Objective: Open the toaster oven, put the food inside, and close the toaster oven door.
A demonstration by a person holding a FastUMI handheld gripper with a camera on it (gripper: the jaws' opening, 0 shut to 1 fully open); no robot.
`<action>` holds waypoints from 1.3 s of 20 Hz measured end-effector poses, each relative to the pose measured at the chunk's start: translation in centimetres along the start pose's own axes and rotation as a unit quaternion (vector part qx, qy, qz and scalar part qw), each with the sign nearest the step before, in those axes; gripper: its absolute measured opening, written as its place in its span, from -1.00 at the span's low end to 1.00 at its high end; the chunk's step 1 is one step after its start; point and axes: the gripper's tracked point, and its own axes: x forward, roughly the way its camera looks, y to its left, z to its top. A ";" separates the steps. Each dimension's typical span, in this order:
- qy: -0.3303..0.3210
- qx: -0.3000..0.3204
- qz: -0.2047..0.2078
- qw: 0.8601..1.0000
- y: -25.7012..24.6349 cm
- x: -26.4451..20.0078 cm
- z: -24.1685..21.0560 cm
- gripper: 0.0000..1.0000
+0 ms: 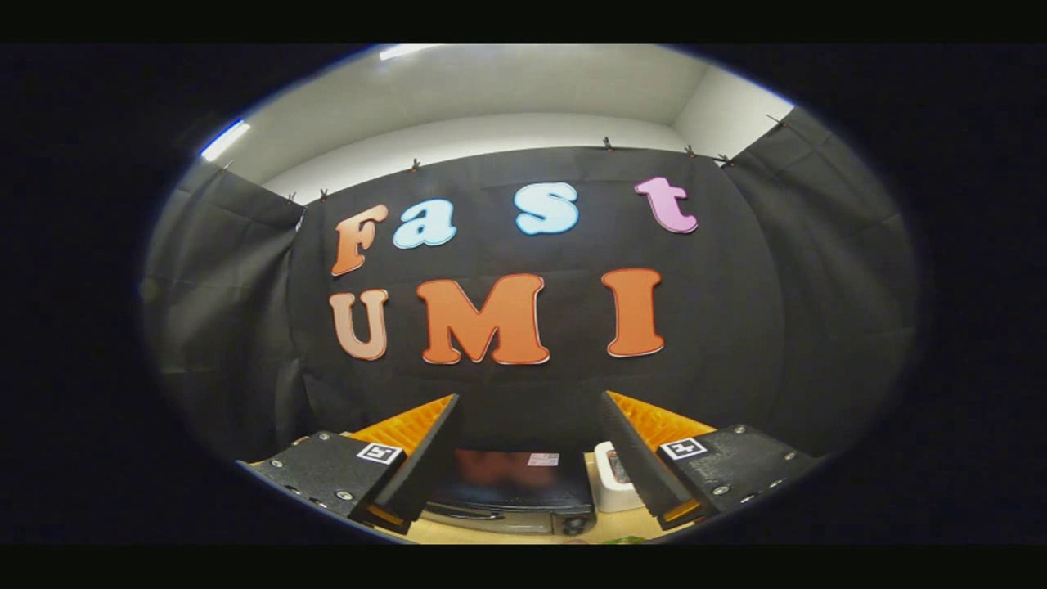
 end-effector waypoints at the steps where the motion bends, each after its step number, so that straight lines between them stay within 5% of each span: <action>1: 0.007 0.001 0.004 1.000 0.6 0.2 -0.8 0.97; 8: 0.083 0.019 0.035 0.996 6.3 1.5 -9.1 0.98; 17: 0.197 0.039 -0.005 0.980 7.9 2.2 -20.7 0.98; 26: 0.210 -0.047 -0.033 0.976 8.7 1.5 -24.6 0.96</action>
